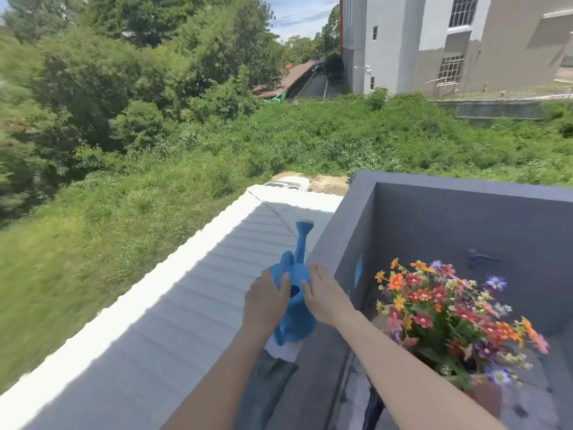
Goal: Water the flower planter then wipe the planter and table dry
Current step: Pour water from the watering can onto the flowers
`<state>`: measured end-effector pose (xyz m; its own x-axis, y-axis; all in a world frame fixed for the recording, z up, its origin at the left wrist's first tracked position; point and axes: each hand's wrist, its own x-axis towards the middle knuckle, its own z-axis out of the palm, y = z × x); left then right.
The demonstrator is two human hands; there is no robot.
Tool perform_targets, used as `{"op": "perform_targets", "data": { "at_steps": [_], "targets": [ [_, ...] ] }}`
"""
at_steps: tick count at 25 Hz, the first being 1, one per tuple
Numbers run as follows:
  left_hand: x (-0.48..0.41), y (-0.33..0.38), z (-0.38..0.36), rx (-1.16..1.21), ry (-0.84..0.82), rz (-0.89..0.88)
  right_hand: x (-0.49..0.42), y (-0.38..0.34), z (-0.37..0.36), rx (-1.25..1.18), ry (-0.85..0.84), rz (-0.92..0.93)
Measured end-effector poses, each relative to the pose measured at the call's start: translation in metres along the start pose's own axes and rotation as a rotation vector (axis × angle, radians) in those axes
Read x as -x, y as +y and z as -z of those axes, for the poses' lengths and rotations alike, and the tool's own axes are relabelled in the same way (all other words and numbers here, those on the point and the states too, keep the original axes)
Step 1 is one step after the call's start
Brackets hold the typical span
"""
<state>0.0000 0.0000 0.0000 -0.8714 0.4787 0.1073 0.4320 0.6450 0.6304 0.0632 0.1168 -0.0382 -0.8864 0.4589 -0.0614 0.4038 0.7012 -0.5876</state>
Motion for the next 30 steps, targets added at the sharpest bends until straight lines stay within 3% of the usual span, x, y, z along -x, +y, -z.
{"op": "perform_targets", "data": {
  "at_steps": [3,7,10,14,19,24,30],
  "targets": [
    [0.018,-0.004,-0.028,0.262,0.093,0.031,-0.005,0.01,-0.019,-0.102,-0.041,-0.052],
    [0.026,-0.012,-0.044,0.39,0.299,0.036,0.003,0.018,-0.034,-0.171,-0.008,-0.051],
    [0.024,-0.012,-0.042,0.418,0.357,0.046,0.009,0.019,-0.03,-0.168,-0.007,-0.05],
    [0.018,-0.006,-0.02,0.487,0.273,0.021,0.026,0.012,-0.014,-0.201,0.031,-0.027],
    [-0.001,0.033,0.039,0.469,0.133,-0.196,0.045,0.001,0.021,-0.225,0.283,0.072],
    [-0.013,0.097,0.086,0.269,0.005,-0.462,0.061,-0.008,0.057,-0.19,0.519,0.119],
    [-0.015,0.152,0.101,0.0,-0.149,-0.623,0.088,-0.014,0.063,-0.26,0.555,0.081]
  ]
}}
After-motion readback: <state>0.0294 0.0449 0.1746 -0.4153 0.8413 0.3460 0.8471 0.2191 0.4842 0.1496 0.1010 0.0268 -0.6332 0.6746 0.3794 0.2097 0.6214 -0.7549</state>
